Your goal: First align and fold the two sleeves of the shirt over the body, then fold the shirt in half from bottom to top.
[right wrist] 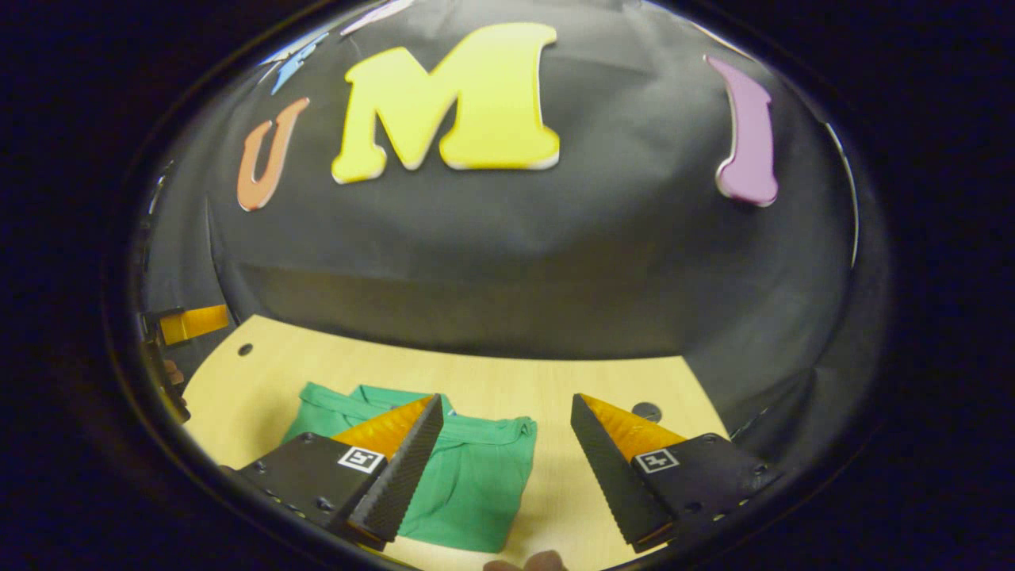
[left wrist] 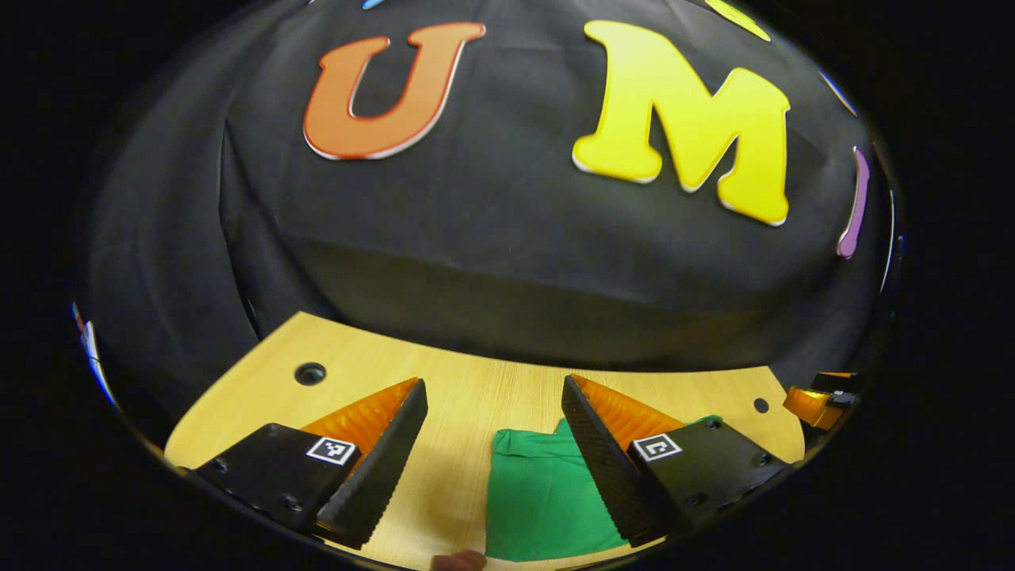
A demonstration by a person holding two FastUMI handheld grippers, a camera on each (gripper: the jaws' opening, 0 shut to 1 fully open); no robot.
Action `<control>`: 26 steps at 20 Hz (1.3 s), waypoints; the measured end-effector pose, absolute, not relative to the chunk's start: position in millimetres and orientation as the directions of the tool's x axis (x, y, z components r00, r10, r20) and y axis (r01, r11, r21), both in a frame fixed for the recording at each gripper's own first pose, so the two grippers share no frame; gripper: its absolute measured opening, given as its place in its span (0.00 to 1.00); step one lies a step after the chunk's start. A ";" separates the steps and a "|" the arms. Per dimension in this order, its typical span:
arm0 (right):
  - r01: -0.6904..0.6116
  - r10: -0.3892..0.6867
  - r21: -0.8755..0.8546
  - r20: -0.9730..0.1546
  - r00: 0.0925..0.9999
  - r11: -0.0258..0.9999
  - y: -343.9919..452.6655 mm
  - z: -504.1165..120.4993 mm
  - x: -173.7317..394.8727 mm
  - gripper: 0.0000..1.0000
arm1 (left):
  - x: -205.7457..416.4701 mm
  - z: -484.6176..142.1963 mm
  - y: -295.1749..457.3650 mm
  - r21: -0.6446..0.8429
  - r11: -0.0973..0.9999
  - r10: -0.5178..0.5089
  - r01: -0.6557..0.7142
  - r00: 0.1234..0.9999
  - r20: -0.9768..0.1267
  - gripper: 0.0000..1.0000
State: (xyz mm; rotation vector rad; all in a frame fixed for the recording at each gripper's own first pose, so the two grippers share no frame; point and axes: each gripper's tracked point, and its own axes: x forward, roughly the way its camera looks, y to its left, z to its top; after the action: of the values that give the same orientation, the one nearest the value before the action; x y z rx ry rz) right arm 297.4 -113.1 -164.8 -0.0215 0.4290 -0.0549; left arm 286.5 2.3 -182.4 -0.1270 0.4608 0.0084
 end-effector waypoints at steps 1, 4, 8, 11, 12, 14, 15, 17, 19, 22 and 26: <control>0.045 -0.053 -0.029 -0.380 0.923 0.999 -106.5 -143.1 276.3 0.99 | 271.5 -158.0 2.6 -0.106 0.994 -0.025 -0.020 0.913 -0.408 1.00; 0.040 -0.048 -0.033 -0.273 0.961 0.999 -88.1 -83.3 207.2 0.98 | 218.7 -90.5 2.0 -0.058 0.998 -0.029 0.012 0.951 -0.308 1.00; 0.048 -0.052 -0.031 -0.165 0.985 0.998 -62.8 -31.6 104.6 0.97 | 137.3 -15.0 -6.9 -0.058 0.997 -0.055 0.043 0.975 -0.217 0.99; 0.072 -0.074 -0.024 -0.109 0.991 0.997 -46.1 -13.3 27.0 0.98 | 65.3 16.4 -29.8 -0.066 0.994 -0.099 0.089 0.982 -0.159 1.00; 0.083 -0.083 -0.011 -0.106 0.991 0.997 -43.9 -15.0 13.2 0.98 | 53.6 18.2 -34.6 -0.071 0.993 -0.108 0.098 0.982 -0.153 1.00; 0.089 -0.087 0.011 -0.101 0.991 0.996 -37.4 -19.4 -10.8 0.97 | 27.8 22.8 -37.4 -0.062 0.994 -0.099 0.092 0.985 -0.138 1.00; 0.088 -0.086 0.010 -0.102 0.991 0.996 -36.6 -21.2 -19.1 0.98 | 20.6 22.8 -36.1 -0.057 0.995 -0.088 0.081 0.987 -0.136 1.00; 0.081 -0.080 0.005 -0.106 0.991 0.997 -31.8 -25.6 -28.5 0.98 | 3.5 21.5 -39.6 -0.059 0.995 -0.089 0.082 0.987 -0.133 0.96; 0.075 -0.074 0.004 -0.107 0.992 0.997 -30.9 -26.8 -34.5 0.97 | -14.5 17.6 -34.7 -0.044 0.996 -0.077 0.072 0.988 -0.136 1.00; 0.069 -0.070 -0.007 -0.089 0.994 0.998 -31.2 -22.7 -35.6 0.97 | -39.7 16.9 -26.5 -0.031 0.998 -0.065 0.061 0.989 -0.136 1.00; 0.070 -0.073 -0.041 -0.053 0.996 0.997 -33.2 -13.1 -35.1 0.98 | -51.4 11.2 -25.7 -0.031 0.998 -0.059 0.056 0.990 -0.127 1.00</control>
State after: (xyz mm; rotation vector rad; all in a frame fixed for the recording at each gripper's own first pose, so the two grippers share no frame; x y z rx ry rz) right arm -35.1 -33.2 -13.1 -0.0390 0.0549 -0.0716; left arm -51.4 -25.7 11.2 -0.0278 0.1280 -0.0575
